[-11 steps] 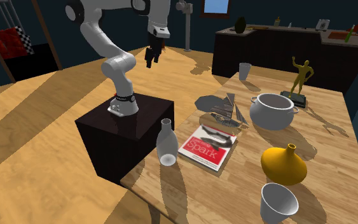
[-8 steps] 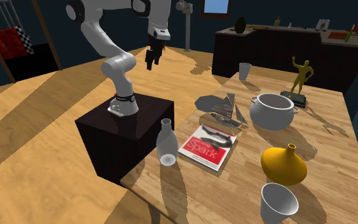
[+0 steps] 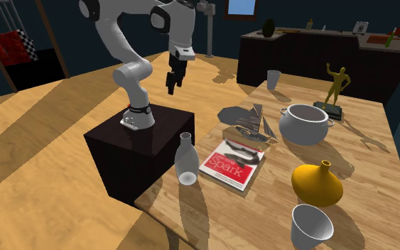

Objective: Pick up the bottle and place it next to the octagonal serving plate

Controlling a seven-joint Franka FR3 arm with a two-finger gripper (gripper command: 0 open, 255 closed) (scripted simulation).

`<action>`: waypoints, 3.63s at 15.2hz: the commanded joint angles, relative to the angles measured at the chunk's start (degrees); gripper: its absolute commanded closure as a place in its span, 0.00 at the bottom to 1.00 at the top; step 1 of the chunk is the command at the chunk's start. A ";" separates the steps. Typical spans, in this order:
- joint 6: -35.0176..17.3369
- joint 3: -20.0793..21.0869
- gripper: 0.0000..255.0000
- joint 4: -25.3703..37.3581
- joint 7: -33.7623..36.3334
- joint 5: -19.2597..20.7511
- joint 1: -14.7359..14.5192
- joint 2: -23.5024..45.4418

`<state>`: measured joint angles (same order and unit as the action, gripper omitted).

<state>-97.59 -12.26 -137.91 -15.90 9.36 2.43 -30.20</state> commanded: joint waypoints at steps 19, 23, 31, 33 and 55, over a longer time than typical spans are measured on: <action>-19.63 -11.10 0.00 22.46 -18.03 -9.51 4.03 38.42; -22.57 -11.04 0.00 20.57 -18.39 -10.01 4.20 39.56; -24.46 -10.99 0.00 19.45 -18.67 -10.40 4.33 40.39; -24.44 -10.99 0.00 19.46 -18.66 -10.39 4.33 40.39; -15.89 -11.27 1.00 23.96 -17.63 -8.48 3.87 36.00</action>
<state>-114.33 -23.51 -114.51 -33.57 0.75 6.32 6.11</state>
